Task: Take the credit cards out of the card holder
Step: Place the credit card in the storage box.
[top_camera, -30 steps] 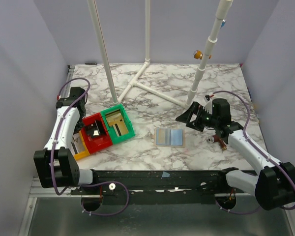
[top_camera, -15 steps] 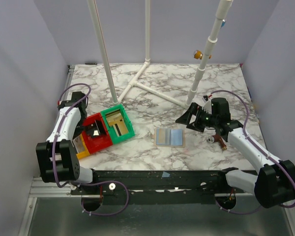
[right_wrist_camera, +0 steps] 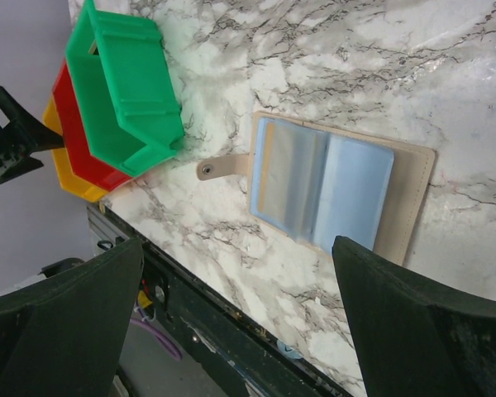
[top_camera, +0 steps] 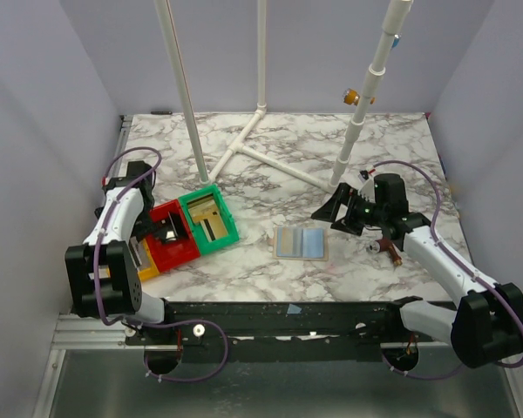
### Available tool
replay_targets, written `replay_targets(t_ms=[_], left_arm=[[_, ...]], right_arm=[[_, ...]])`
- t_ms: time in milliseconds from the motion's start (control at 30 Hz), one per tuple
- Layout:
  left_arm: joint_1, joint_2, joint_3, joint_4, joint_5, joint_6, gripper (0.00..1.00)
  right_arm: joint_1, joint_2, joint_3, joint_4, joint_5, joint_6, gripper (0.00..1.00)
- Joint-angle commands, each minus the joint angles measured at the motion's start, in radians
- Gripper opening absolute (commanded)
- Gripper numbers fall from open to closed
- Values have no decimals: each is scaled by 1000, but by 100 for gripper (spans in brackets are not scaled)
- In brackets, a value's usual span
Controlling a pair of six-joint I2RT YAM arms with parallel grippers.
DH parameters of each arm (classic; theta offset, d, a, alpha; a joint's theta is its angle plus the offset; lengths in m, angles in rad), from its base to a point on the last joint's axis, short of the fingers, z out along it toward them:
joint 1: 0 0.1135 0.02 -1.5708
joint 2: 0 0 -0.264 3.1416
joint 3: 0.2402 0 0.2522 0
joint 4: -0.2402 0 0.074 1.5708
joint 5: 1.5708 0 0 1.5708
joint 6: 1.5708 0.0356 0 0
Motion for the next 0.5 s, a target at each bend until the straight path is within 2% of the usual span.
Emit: replay_targets(t_ms=[0, 200, 467], left_arm=[[14, -31, 2, 25, 10, -1, 81], [12, -81, 37, 20, 53, 0, 92], [-14, -151, 127, -22, 96, 16, 97]], right_arm=[[5, 16, 29, -33, -2, -21, 100], [5, 24, 32, -35, 4, -22, 100], [5, 23, 31, -30, 21, -18, 100]])
